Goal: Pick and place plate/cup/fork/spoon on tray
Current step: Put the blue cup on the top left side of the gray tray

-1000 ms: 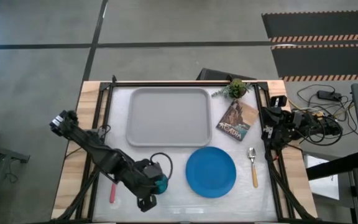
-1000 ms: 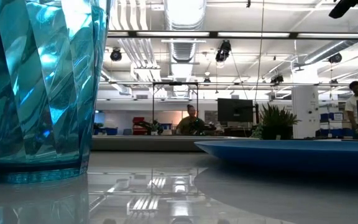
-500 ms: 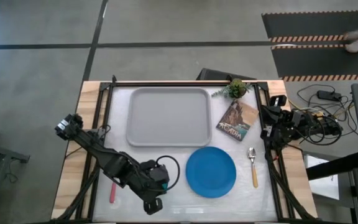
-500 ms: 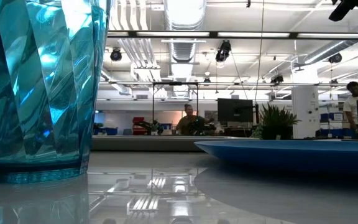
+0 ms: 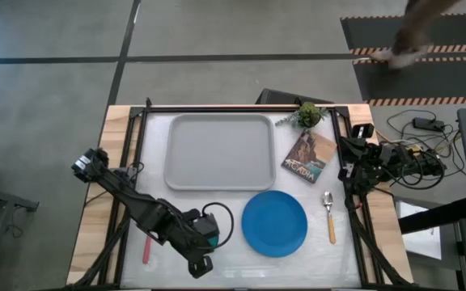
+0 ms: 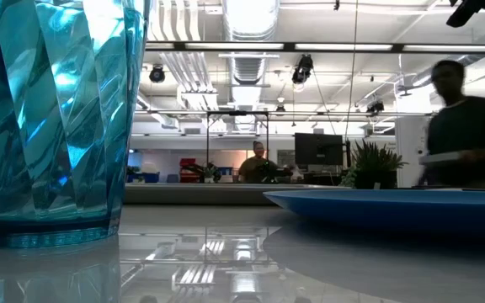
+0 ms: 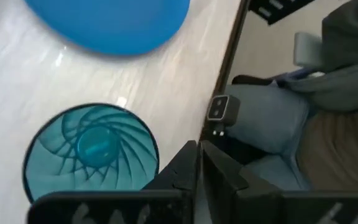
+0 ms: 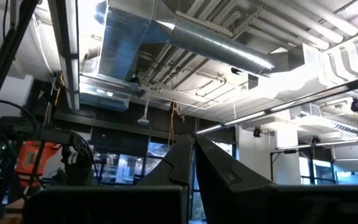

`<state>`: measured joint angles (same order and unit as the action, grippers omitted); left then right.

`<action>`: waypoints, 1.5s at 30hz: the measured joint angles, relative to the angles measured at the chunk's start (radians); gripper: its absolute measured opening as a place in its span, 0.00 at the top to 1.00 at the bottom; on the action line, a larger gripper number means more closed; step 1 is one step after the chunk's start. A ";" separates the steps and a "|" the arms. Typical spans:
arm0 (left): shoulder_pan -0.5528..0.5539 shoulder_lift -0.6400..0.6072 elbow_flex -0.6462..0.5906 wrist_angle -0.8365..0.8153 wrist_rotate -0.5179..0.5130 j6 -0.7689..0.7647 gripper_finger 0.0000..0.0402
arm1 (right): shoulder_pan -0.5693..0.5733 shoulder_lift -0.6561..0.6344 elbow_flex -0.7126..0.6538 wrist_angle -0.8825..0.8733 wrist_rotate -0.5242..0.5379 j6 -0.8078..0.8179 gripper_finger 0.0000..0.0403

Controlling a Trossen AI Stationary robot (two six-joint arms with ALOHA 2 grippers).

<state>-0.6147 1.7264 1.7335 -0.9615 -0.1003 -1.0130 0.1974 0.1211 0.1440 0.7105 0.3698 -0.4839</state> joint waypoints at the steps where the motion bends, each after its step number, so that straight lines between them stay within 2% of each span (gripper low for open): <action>1: 0.000 0.000 -0.009 0.001 0.012 -0.003 0.95 | 0.000 0.000 0.000 0.000 0.000 0.000 0.98; 7: 0.000 0.000 -0.056 0.000 0.042 -0.052 0.73 | 0.000 0.000 0.000 0.001 0.000 0.000 0.98; 11: 0.000 0.001 -0.057 0.003 0.041 0.004 0.58 | 0.000 0.000 0.000 0.001 -0.001 0.011 0.98; 14: -0.001 0.011 -0.057 0.007 0.040 0.050 0.51 | 0.000 0.000 0.000 0.001 -0.001 0.025 0.98; 23: -0.004 0.024 -0.063 0.001 0.041 0.129 0.49 | 0.000 0.000 0.000 -0.017 -0.001 0.039 0.98; 29: -0.007 0.024 -0.124 0.013 0.049 0.129 0.49 | 0.000 0.000 0.000 -0.021 -0.001 0.041 0.98; 45: -0.009 0.024 -0.157 0.011 0.043 0.138 0.49 | 0.000 0.000 0.000 -0.022 -0.001 0.048 0.98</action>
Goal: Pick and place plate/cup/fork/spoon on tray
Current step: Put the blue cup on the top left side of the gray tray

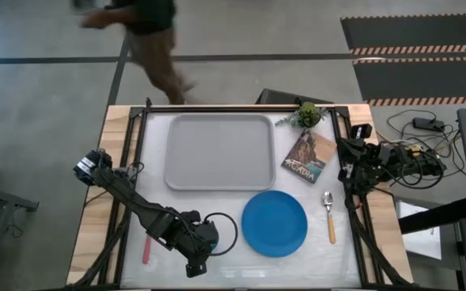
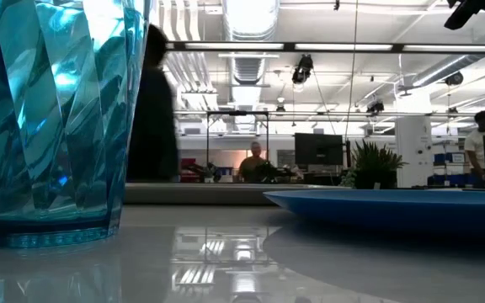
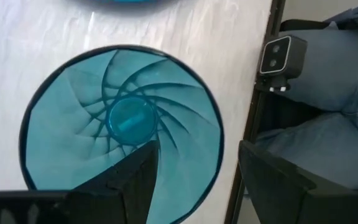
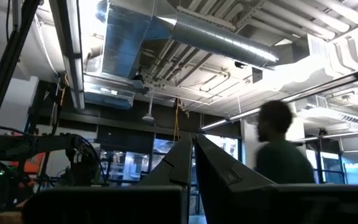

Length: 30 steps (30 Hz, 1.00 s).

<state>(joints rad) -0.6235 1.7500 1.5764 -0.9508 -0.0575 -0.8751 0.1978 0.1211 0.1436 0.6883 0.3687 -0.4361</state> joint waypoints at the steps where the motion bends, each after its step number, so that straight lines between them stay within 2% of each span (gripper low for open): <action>1: 0.000 0.000 -0.005 0.002 0.000 0.000 0.49 | 0.000 0.000 0.000 -0.002 0.000 0.006 0.98; 6: 0.000 0.000 -0.040 0.013 0.004 0.005 0.51 | 0.000 0.000 0.000 -0.028 0.000 0.039 0.98; 10: 0.000 0.000 -0.045 0.037 0.012 0.047 0.58 | 0.000 0.000 0.000 -0.042 0.000 0.054 0.98; 14: 0.000 -0.002 -0.045 0.042 0.016 0.071 0.71 | 0.000 0.000 0.000 -0.047 0.000 0.079 0.98; 20: 0.002 -0.005 -0.045 0.041 0.049 0.073 0.96 | 0.000 0.000 0.000 -0.055 0.000 0.088 0.98; 28: 0.009 -0.039 -0.017 0.042 0.059 0.093 1.00 | 0.000 0.000 0.000 -0.056 0.000 0.099 0.98; 30: 0.020 -0.052 0.003 0.043 0.031 0.125 1.00 | 0.000 0.000 0.000 -0.057 0.000 0.099 0.98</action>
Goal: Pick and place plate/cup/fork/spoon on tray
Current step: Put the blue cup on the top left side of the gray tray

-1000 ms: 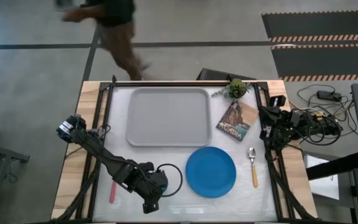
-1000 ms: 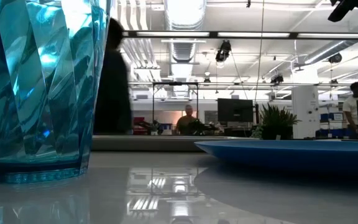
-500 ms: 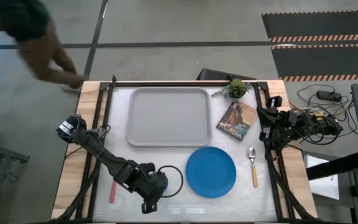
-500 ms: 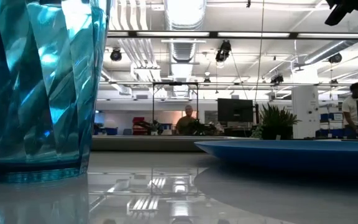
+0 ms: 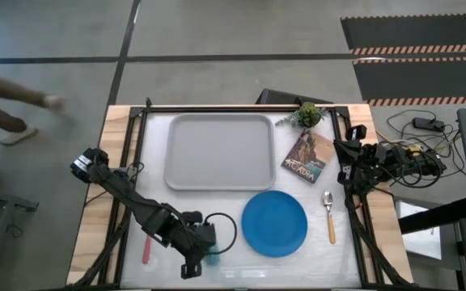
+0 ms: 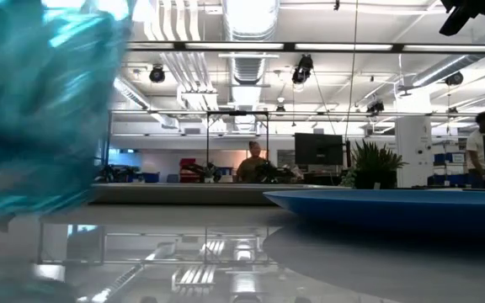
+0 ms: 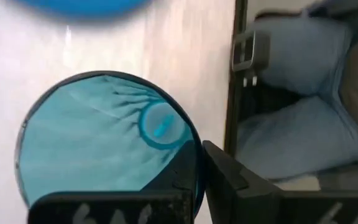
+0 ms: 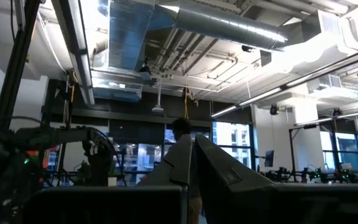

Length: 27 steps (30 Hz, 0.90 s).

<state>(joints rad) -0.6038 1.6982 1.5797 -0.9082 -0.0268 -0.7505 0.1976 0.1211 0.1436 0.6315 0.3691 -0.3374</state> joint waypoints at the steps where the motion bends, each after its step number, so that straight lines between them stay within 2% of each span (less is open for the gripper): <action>1: 0.009 -0.010 0.009 -0.003 -0.012 0.016 1.00 | 0.000 0.000 0.000 0.000 0.000 0.000 0.98; 11: 0.200 -0.084 0.060 -0.121 -0.064 0.154 1.00 | 0.000 0.000 0.000 -0.005 0.000 -0.002 0.98; 18: 0.407 -0.099 0.052 -0.269 -0.076 0.315 1.00 | 0.000 0.000 0.000 -0.005 0.000 -0.003 0.98; 27: 0.705 -0.098 0.048 -0.285 -0.194 0.563 1.00 | 0.000 0.000 0.000 -0.006 0.000 -0.003 0.98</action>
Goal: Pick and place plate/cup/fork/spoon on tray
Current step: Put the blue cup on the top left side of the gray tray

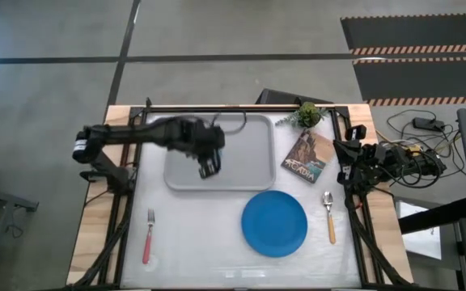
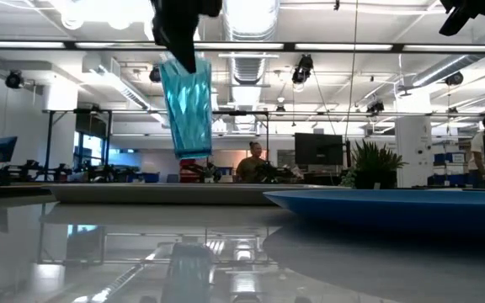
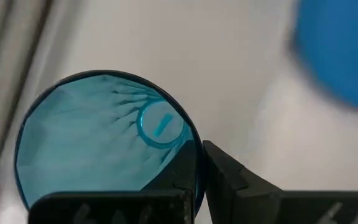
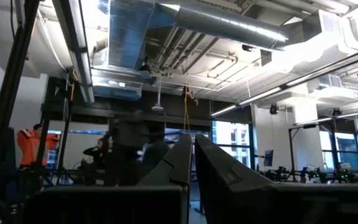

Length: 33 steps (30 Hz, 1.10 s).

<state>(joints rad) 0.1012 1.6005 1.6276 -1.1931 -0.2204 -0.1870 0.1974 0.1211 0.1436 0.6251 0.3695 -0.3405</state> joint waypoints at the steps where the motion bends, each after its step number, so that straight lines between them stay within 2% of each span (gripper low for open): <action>1: 0.034 0.000 -0.001 -0.012 -0.002 0.022 1.00 | 0.000 0.000 0.000 -0.001 0.000 0.000 0.98; 9: 0.232 -0.001 -0.055 -0.043 -0.019 0.130 1.00 | 0.000 0.000 0.000 -0.023 0.000 0.015 0.98; 18: 0.322 -0.020 -0.176 0.043 -0.023 0.219 1.00 | 0.000 0.000 0.000 -0.044 0.000 0.027 0.98; 24: 0.372 -0.040 -0.220 0.105 -0.022 0.217 1.00 | 0.000 0.000 0.000 -0.044 0.000 0.035 0.98; 33: 0.453 -0.043 -0.248 0.150 -0.018 0.090 1.00 | 0.000 0.000 0.008 -0.044 0.000 0.035 0.98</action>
<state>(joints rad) 0.5543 1.5578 1.3792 -1.0431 -0.2387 -0.0974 0.1974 0.1211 0.1512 0.5815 0.3691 -0.3057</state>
